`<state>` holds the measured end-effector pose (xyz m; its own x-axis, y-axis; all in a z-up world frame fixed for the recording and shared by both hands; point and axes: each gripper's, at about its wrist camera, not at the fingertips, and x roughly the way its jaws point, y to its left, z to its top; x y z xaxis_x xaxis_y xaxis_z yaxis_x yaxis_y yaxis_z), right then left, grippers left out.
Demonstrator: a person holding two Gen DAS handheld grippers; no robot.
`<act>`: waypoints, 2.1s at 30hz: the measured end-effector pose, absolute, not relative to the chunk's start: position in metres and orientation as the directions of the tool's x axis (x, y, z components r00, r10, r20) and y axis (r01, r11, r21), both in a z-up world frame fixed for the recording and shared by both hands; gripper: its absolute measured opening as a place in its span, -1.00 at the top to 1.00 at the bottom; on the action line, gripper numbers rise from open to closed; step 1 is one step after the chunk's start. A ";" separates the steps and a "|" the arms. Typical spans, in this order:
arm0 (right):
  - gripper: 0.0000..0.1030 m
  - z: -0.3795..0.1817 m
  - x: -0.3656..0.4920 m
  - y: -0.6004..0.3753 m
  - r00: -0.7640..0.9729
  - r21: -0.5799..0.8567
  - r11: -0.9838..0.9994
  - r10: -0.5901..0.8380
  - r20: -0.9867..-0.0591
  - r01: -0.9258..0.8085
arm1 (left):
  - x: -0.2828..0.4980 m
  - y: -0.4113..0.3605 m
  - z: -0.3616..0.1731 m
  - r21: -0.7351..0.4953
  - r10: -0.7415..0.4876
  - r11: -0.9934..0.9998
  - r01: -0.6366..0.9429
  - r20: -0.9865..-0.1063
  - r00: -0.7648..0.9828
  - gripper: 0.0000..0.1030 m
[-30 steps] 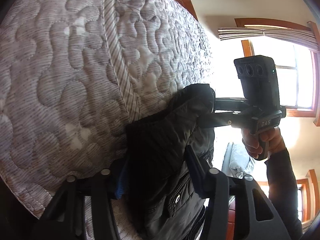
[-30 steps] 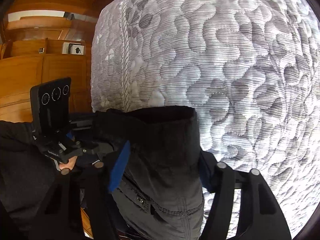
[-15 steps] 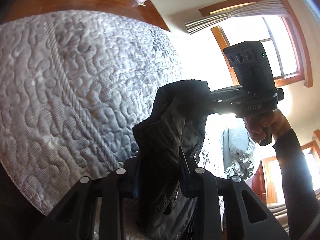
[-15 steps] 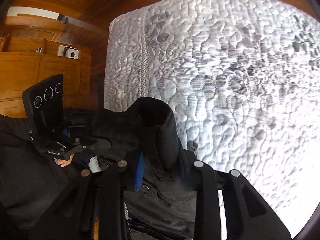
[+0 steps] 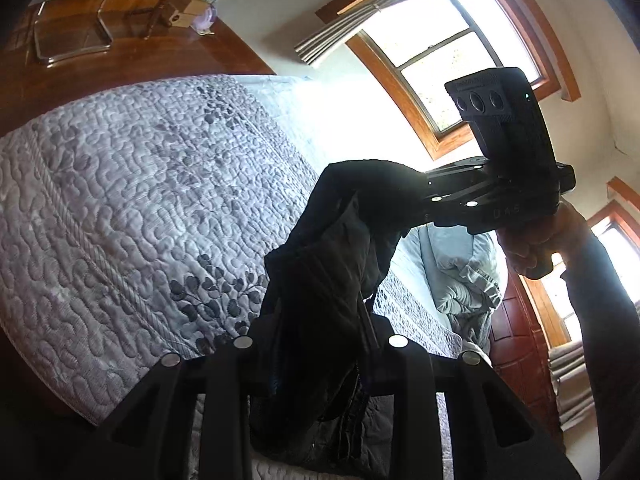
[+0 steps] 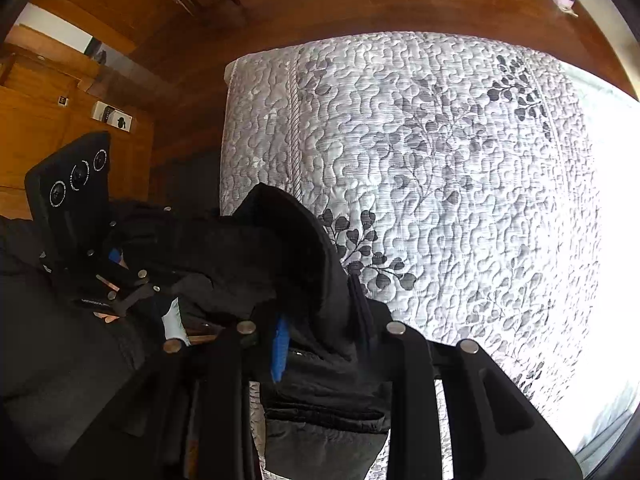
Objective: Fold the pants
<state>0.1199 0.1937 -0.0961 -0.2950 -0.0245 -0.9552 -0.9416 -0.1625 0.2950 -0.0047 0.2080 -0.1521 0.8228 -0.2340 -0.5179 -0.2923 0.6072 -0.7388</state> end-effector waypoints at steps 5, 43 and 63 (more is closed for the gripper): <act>0.50 -0.064 0.118 0.157 -0.245 0.238 -0.148 0.031 -0.969 -0.960 | 0.003 0.179 -0.124 -0.709 -0.251 0.663 -0.238 -0.511 0.822 0.45; 0.60 0.007 0.127 -0.142 -0.024 0.055 0.115 0.252 -0.967 -0.992 | 0.026 -0.071 -0.051 -0.525 -0.440 0.844 0.104 -0.570 0.695 0.45; 0.61 -0.046 0.133 -0.250 0.020 0.036 0.191 0.284 -0.959 -0.981 | 0.038 -0.176 -0.089 -0.455 -0.484 0.866 0.206 -0.663 0.572 0.45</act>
<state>0.1329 -0.2499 -0.0457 0.0198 0.2841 -0.9586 -0.9809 0.1909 0.0363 0.0384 -0.1764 -0.0886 0.5720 -0.4836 -0.6626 0.2056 0.8665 -0.4549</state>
